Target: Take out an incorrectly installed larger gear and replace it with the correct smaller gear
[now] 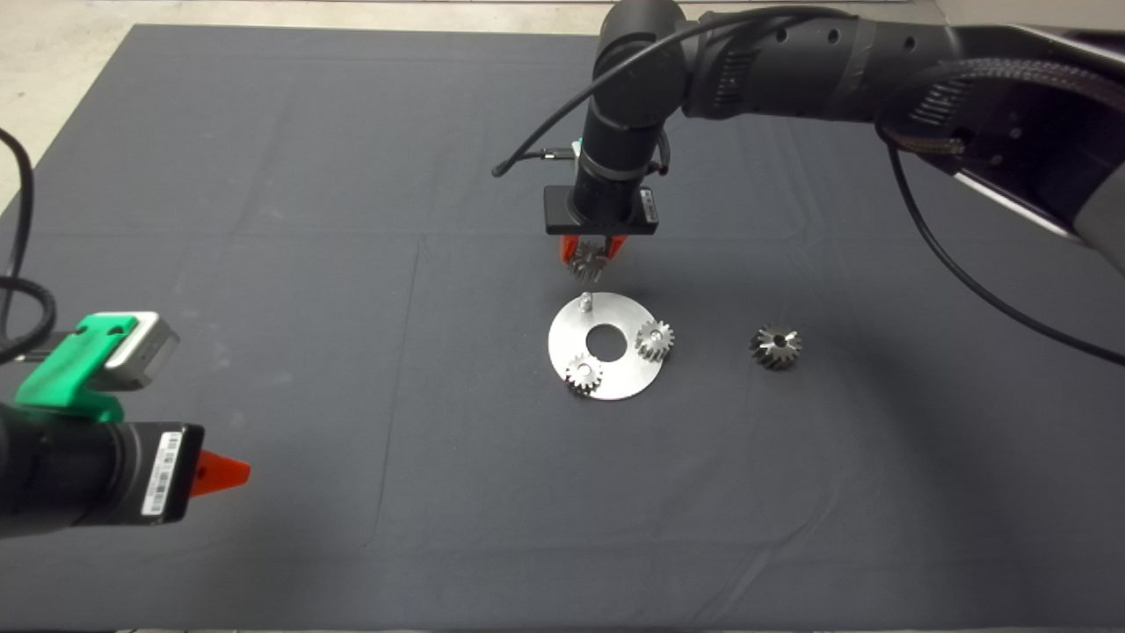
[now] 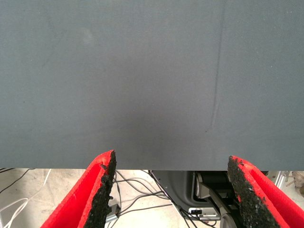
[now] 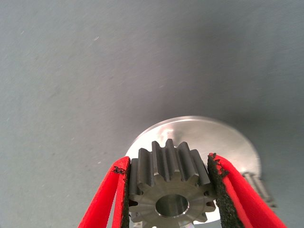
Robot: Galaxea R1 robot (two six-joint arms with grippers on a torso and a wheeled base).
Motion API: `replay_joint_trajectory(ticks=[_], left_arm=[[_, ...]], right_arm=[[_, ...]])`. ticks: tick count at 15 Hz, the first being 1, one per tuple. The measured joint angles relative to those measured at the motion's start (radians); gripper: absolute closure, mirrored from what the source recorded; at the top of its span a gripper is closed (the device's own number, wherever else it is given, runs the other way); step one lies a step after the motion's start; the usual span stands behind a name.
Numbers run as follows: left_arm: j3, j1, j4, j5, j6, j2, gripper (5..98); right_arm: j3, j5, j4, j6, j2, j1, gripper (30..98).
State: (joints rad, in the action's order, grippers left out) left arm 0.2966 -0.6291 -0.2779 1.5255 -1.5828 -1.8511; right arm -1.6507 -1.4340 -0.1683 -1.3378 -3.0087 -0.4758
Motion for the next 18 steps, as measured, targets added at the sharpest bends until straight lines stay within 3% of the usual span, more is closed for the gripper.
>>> replay_joint_trajectory(ticks=[4,13,18], left_arm=[[0.000,0.000,-0.001,0.000,-0.001,0.000,44.4],[0.000,0.001,-0.003,0.000,-0.003,0.000,44.4],[0.000,0.037,-0.019,0.000,-0.007,0.000,44.4]], right_arm=[[0.005,0.003,-0.005,0.000,0.000,0.036,91.6],[0.005,-0.002,-0.045,-0.001,0.000,0.056,91.2],[0.008,-0.006,-0.066,-0.001,0.000,0.074,91.1]])
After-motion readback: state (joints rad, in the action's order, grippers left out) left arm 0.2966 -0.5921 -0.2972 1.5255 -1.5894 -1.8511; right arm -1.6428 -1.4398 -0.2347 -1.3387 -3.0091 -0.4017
